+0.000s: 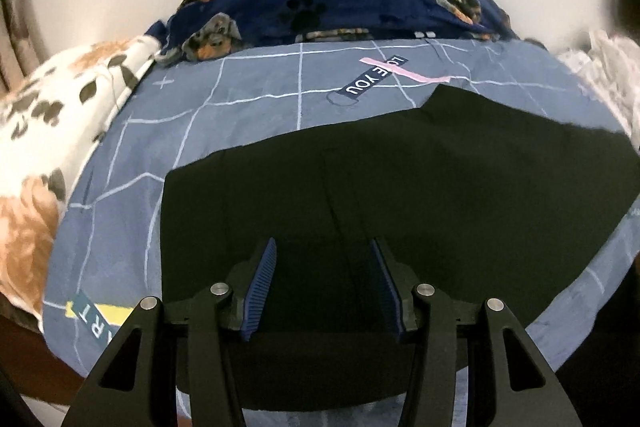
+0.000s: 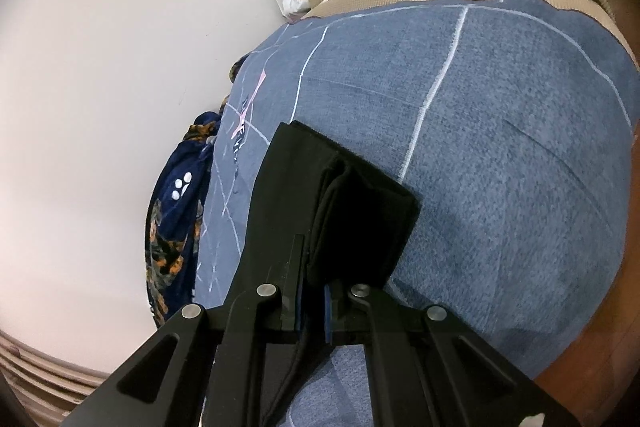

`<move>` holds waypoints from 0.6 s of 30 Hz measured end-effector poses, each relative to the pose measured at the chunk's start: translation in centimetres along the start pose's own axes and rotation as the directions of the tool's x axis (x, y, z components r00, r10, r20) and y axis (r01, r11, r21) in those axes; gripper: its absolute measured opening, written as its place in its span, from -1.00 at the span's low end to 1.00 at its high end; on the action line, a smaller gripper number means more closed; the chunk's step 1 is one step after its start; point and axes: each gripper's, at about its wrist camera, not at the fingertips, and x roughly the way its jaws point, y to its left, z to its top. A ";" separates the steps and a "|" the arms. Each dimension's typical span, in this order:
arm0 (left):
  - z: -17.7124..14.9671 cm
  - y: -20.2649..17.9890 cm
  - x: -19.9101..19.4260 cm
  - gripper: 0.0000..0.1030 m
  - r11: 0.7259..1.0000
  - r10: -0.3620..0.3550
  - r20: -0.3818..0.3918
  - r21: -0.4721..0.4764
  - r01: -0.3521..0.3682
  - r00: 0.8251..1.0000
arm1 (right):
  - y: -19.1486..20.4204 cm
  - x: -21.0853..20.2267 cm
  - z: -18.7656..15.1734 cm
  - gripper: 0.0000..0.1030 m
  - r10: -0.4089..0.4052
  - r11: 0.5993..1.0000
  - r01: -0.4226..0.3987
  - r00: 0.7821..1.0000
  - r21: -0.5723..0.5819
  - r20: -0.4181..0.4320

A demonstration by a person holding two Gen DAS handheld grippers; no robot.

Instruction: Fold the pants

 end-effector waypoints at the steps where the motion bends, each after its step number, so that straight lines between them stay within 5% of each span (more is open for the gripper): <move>1: 0.0 -0.2 0.0 -0.03 1.000 0.006 0.002 0.012 -0.006 1.000 | 0.1 0.0 -0.1 -0.95 -0.005 1.000 0.005 1.000 -0.004 0.003; 18: 0.4 -0.7 -0.2 0.16 0.996 0.074 0.016 0.051 -0.075 0.997 | 0.7 0.4 0.1 -0.95 -0.068 0.998 0.068 0.998 0.008 0.004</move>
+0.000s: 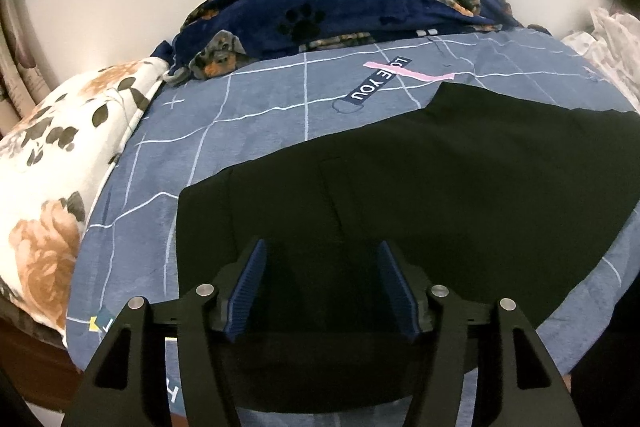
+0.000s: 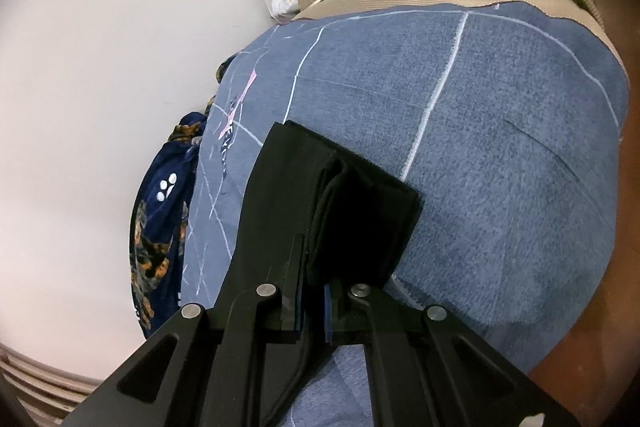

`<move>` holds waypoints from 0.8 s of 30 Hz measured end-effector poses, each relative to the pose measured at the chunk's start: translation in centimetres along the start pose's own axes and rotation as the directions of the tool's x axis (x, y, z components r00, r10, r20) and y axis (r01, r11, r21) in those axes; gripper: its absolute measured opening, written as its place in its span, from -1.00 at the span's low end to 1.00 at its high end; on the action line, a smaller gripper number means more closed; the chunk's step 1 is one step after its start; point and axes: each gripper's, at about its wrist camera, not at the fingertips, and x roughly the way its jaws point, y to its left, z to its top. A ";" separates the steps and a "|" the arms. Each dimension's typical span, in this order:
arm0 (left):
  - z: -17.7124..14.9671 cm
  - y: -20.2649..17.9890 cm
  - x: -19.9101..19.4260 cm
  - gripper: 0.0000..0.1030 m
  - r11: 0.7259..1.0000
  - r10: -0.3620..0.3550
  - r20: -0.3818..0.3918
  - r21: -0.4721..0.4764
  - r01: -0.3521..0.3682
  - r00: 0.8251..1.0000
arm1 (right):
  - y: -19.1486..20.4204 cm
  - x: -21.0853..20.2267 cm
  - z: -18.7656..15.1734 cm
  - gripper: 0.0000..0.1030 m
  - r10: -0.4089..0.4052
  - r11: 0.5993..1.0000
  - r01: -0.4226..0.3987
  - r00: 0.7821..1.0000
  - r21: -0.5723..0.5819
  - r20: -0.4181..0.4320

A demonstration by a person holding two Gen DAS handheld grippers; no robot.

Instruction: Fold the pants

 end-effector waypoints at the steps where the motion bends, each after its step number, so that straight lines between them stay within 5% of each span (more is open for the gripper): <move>1: 0.0 0.0 0.1 0.17 1.000 0.003 -0.003 0.000 -0.003 1.000 | -0.1 0.0 0.0 -0.94 0.001 1.000 -0.001 1.000 0.003 0.001; 24: -0.5 1.0 1.3 0.33 0.999 0.027 -0.059 -0.032 -0.029 0.998 | -0.2 0.1 -0.1 -0.95 -0.010 1.000 0.010 1.000 0.004 0.005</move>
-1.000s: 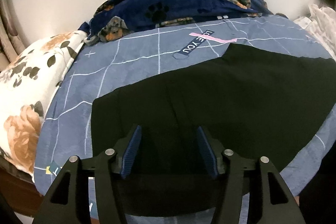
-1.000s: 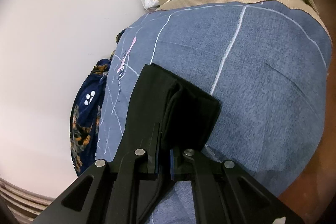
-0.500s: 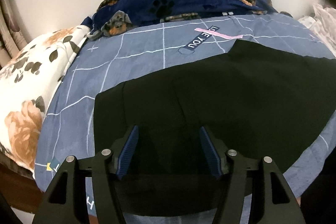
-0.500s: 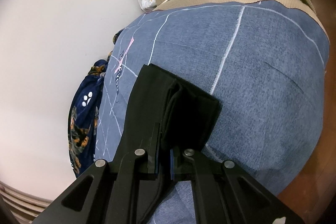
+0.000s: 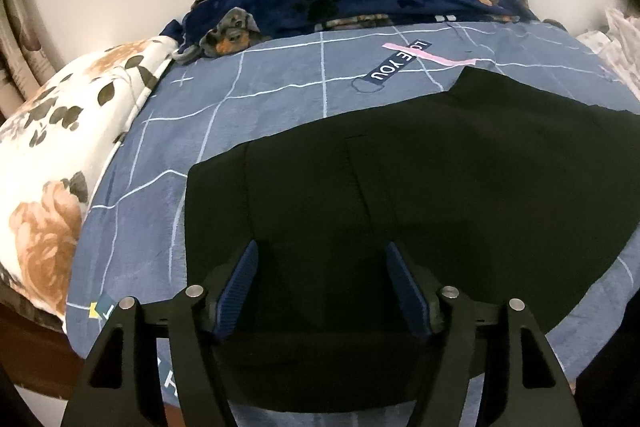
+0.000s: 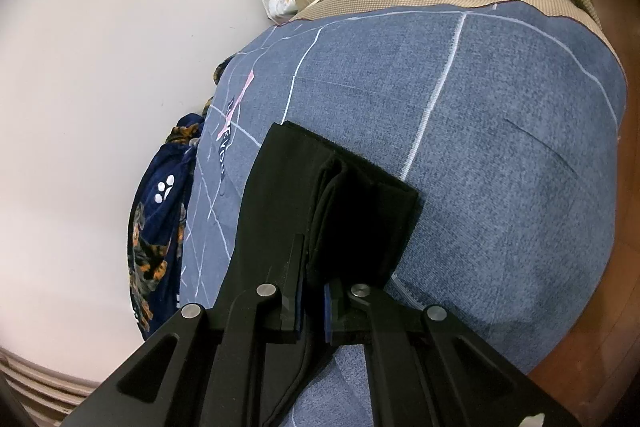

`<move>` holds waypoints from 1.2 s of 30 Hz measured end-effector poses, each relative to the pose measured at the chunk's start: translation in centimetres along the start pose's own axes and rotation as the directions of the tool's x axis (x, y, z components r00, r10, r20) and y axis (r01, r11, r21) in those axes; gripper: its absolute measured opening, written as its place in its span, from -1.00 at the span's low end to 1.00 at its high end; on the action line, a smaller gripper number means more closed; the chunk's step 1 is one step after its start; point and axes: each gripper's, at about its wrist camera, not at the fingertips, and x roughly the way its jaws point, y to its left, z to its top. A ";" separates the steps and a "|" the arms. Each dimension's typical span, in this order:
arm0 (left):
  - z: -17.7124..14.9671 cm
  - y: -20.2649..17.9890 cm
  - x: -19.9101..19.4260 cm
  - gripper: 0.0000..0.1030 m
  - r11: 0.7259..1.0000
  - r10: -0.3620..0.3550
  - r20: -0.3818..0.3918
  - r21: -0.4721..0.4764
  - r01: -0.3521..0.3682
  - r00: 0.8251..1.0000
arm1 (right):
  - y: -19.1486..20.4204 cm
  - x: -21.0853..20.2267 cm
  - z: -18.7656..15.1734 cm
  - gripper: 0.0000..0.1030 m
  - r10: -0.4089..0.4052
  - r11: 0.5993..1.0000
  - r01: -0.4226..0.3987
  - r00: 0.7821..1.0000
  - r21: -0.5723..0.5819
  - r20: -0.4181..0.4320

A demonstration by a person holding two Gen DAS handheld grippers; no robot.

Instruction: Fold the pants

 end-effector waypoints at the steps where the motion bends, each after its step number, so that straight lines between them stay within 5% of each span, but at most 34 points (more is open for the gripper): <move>1: 0.0 0.0 0.1 0.37 1.000 0.002 -0.002 0.000 -0.002 1.000 | 0.0 0.0 0.0 -0.95 -0.002 1.000 0.002 1.000 0.001 0.000; 17: 0.2 3.6 0.2 0.43 0.994 0.022 -0.008 -0.106 -0.023 1.000 | 0.0 0.2 0.0 -0.95 -0.009 1.000 0.009 1.000 0.006 0.002; 24: -0.2 11.7 -1.2 0.43 0.925 0.087 -0.023 -0.370 -0.090 0.996 | -0.2 0.1 -0.1 -0.95 -0.013 1.000 0.013 1.000 0.011 -0.002; 29: -0.1 13.7 -3.9 0.43 0.904 0.103 0.018 -0.418 -0.086 0.995 | -0.1 0.0 -0.5 -0.94 -0.027 1.000 0.027 1.000 0.016 0.004; 36: 1.8 8.3 -4.6 0.43 0.921 -0.111 0.045 -0.371 0.119 0.993 | -0.1 -0.1 -0.8 -0.93 -0.023 0.999 0.023 1.000 0.022 0.005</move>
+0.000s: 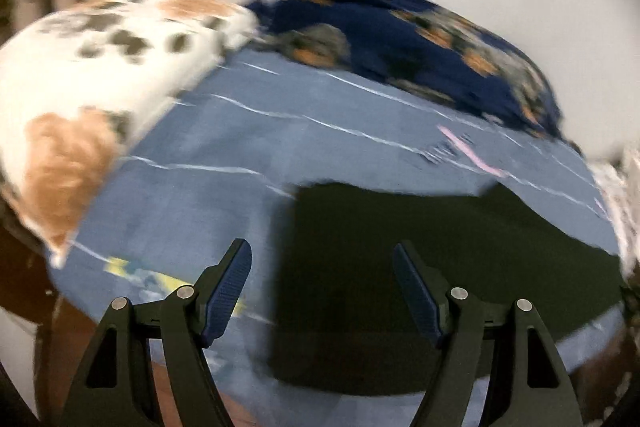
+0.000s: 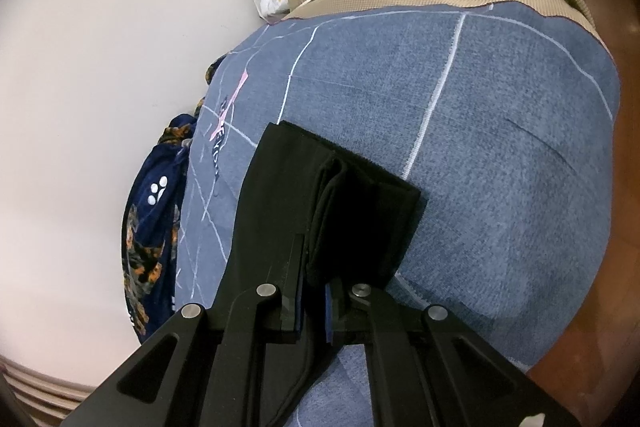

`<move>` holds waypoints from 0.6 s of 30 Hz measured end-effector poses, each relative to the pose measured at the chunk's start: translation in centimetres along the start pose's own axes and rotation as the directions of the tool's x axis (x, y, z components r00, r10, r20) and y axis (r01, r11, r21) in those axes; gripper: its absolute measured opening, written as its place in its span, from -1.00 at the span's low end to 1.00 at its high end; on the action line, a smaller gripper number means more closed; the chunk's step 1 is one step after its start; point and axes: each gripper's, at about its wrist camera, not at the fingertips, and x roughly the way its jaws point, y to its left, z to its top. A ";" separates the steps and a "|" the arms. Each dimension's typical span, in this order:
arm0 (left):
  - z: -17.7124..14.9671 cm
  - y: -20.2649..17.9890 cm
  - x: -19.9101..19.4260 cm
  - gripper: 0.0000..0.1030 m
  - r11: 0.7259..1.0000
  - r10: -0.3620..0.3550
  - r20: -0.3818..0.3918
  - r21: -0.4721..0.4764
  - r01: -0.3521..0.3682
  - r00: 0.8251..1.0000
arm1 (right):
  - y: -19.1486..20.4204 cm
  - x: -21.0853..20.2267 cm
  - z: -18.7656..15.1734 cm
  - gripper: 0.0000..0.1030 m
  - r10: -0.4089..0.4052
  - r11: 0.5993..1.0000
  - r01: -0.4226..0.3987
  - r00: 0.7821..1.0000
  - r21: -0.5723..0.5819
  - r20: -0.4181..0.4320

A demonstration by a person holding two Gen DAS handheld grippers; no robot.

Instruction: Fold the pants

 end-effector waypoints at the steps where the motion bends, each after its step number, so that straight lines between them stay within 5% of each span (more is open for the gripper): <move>1: -0.3 -1.5 0.6 0.43 0.999 -0.031 -0.022 0.027 0.031 0.999 | 0.0 0.0 0.0 -0.93 0.001 1.000 -0.001 1.000 0.001 -0.004; 5: -1.7 -6.0 2.9 0.43 0.986 -0.038 -0.073 0.161 0.050 0.997 | -0.3 -0.2 0.8 -0.88 0.025 0.999 -0.023 0.998 0.032 -0.058; 10: -3.8 -8.1 5.5 0.43 0.956 -0.006 -0.085 0.291 0.030 0.996 | -0.5 -2.8 1.9 -0.24 0.064 0.998 -0.064 0.998 0.008 -0.012; 13: -4.1 -7.7 5.8 0.43 0.957 -0.029 -0.085 0.286 0.053 0.996 | -1.0 -4.4 2.5 0.05 0.031 0.999 -0.031 0.999 -0.018 0.018; 18: -3.6 -6.1 5.7 0.43 0.973 -0.107 -0.076 0.195 0.120 0.991 | -3.1 -5.5 2.9 0.05 0.048 0.999 -0.048 0.999 0.025 0.020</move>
